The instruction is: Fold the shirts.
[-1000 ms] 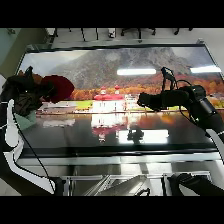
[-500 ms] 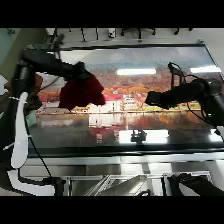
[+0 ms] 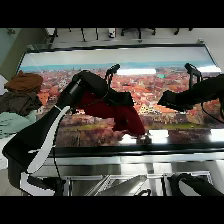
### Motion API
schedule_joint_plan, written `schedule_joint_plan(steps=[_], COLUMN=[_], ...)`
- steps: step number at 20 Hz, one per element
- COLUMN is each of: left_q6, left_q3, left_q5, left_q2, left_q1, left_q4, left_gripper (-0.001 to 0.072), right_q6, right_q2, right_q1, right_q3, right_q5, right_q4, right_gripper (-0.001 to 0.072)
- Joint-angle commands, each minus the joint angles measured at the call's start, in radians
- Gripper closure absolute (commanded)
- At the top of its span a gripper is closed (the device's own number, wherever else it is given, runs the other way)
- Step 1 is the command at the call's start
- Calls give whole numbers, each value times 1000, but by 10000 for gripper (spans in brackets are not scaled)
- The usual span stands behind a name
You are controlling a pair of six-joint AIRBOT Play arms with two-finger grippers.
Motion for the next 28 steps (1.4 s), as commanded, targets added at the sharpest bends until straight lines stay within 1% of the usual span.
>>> schedule_joint_plan(steps=[1,2,4,6,7,9,10,11,12,13,15,17,19,23,25,28], left_q6=[-10,-9,-8,8,21,55,84,117,153,178,188,188,187,183,158,145], left_q3=[81,111,94,-38,-130,-322,-397,-443,-462,-464,-436,-379,-312,-211,-166,-109], left_q5=[180,250,318,288,241,108,39,-8,-37,-53,-51,-36,-26,-24,-23,-24], left_q2=[-10,-5,31,89,114,132,124,104,69,37,-28,-90,-142,-229,-277,-332], left_q1=[88,154,281,400,457,566,615,655,690,716,747,767,780,779,777,754], left_q4=[3,13,117,240,245,169,95,18,-50,-87,-78,-77,-77,-76,-77,-78], left_gripper=[26,26,26,26,25,26,26,25,26,26,26,26,27,37,37,38], right_q6=[-26,-34,-35,-33,-32,-33,-32,-32,-32,-33,-34,-34,-37,-36,-37,-42], right_q2=[1,1,1,2,4,-4,-24,-53,-88,-112,-140,-154,-170,-243,-290,-319], right_q1=[-28,-40,-49,-9,35,151,198,214,203,171,79,-5,-28,26,77,135], right_q3=[1,0,-15,-95,-162,-317,-367,-384,-383,-381,-381,-381,-385,-446,-457,-455], right_q5=[-30,-37,-31,-16,17,173,251,289,296,301,301,272,247,288,314,417], right_q4=[29,29,31,76,107,190,201,192,189,189,190,190,189,210,250,306], right_gripper=[206,206,206,206,206,206,206,206,206,206,206,206,206,206,206,206])
